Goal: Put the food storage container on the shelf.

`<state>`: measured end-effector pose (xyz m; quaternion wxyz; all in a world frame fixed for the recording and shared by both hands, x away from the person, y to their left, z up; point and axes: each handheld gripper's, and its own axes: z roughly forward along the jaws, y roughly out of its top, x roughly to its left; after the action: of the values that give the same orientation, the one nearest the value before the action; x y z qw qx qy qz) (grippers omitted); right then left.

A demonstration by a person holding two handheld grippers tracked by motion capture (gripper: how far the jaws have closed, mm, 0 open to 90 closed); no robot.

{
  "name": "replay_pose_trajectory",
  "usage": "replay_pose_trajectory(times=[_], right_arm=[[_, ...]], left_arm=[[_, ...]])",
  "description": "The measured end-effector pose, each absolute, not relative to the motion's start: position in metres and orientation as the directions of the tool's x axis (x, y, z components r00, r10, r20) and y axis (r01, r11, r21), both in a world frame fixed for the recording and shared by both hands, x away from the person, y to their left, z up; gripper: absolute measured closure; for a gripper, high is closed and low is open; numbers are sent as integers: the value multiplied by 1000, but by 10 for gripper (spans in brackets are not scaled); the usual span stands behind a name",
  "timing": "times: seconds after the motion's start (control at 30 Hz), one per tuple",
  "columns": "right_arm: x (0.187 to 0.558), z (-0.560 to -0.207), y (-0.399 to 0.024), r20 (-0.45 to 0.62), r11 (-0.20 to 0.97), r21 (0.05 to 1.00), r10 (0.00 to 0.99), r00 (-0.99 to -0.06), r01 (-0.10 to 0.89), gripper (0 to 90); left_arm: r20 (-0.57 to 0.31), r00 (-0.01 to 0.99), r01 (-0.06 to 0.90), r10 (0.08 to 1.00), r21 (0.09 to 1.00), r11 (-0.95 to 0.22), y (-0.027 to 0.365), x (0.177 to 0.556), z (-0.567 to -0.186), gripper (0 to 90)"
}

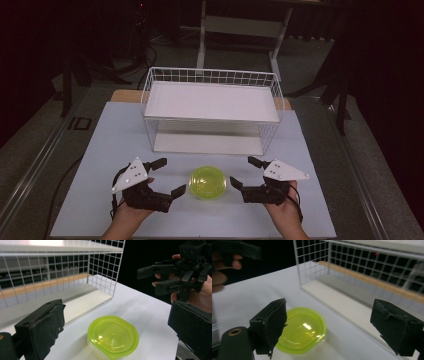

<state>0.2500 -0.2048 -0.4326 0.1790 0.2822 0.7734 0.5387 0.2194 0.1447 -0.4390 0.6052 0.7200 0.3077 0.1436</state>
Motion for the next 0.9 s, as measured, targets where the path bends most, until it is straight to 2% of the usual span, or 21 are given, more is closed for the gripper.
replay_pose_trajectory(times=[0.13,0.2,0.37,0.53,0.6,0.73,0.9], right_arm=[[258,-436,-201,87,258,915,624,-777,309,135],[264,-443,-196,136,252,896,626,-768,365,113],[268,-453,-188,152,234,890,656,-739,391,107],[273,-465,-182,151,270,870,651,-744,413,127],[275,-470,-181,163,272,862,651,-741,428,136],[278,-475,-178,168,280,851,657,-735,445,146],[284,-485,-176,203,288,824,654,-729,487,147]], left_arm=[[-175,772,287,611,954,-90,139,225,-442,14],[-202,762,328,615,940,-98,135,233,-448,23],[-210,732,369,648,922,-118,127,244,-461,37],[-229,721,410,654,902,-136,121,250,-469,44],[-278,706,467,652,874,-133,118,256,-477,44],[-283,699,493,657,856,-156,116,261,-483,55],[-341,676,558,653,816,-151,114,268,-492,68]])
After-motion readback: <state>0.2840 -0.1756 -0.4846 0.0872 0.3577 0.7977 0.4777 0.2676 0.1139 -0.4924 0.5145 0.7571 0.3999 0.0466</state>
